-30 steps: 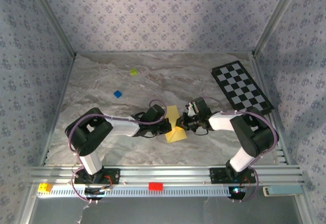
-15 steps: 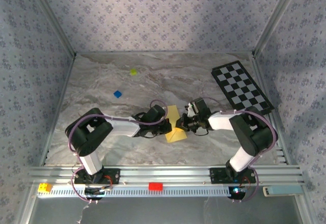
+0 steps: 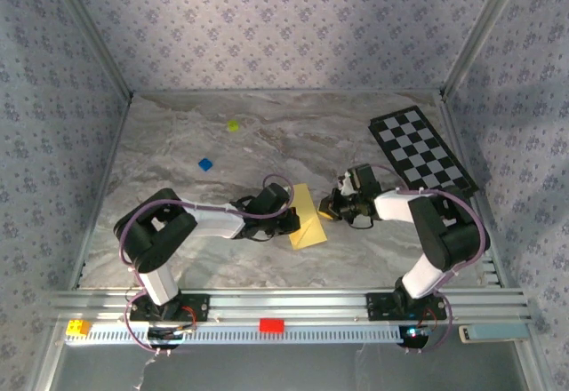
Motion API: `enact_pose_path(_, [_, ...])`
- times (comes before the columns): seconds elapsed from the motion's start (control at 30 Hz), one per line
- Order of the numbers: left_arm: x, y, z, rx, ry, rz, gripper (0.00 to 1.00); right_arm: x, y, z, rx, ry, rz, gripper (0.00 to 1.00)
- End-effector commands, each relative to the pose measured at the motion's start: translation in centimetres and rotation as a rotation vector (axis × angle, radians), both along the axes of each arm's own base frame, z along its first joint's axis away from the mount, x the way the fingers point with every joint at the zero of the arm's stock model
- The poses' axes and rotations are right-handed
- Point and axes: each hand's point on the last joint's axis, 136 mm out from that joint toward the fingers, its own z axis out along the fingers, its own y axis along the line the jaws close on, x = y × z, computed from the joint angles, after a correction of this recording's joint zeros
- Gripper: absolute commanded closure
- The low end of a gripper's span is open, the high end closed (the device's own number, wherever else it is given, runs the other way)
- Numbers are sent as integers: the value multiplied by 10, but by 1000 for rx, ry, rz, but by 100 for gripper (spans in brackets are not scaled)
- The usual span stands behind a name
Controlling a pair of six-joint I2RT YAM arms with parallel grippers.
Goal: Fold a paper plane with a square sheet of paper (pick it up from the middle)
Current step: Fold the triangle a second time at the center of the table.
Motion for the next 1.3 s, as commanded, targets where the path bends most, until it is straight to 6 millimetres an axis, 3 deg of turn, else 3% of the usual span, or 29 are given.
enact_pose_path(0.0, [-16, 25, -27, 163, 46, -34, 100, -3, 9, 18, 4, -49, 45, 96])
enact_pose_path(0.17, [-12, 24, -22, 187, 19, -81, 100, -12, 26, 16, 19, -33, 109, 97])
enact_pose_path(0.37, [-6, 25, -12, 184, -4, -94, 100, -20, 19, -17, -40, 52, 80, 100])
enact_pose_path(0.67, [-4, -7, 36, 11, -29, -110, 100, -31, 9, -33, -88, 83, 51, 100])
enact_pose_path(0.8, [-6, -24, 44, -55, -16, -129, 100, -30, 7, -33, -96, 80, 45, 100])
enact_pose_path(1.0, [-12, -33, 21, -30, 42, -141, 100, -30, 6, -33, -99, 78, 43, 100])
enact_pose_path(1.27, [-37, -18, -16, 55, 118, -114, 100, -32, 4, -38, -106, 87, 41, 100])
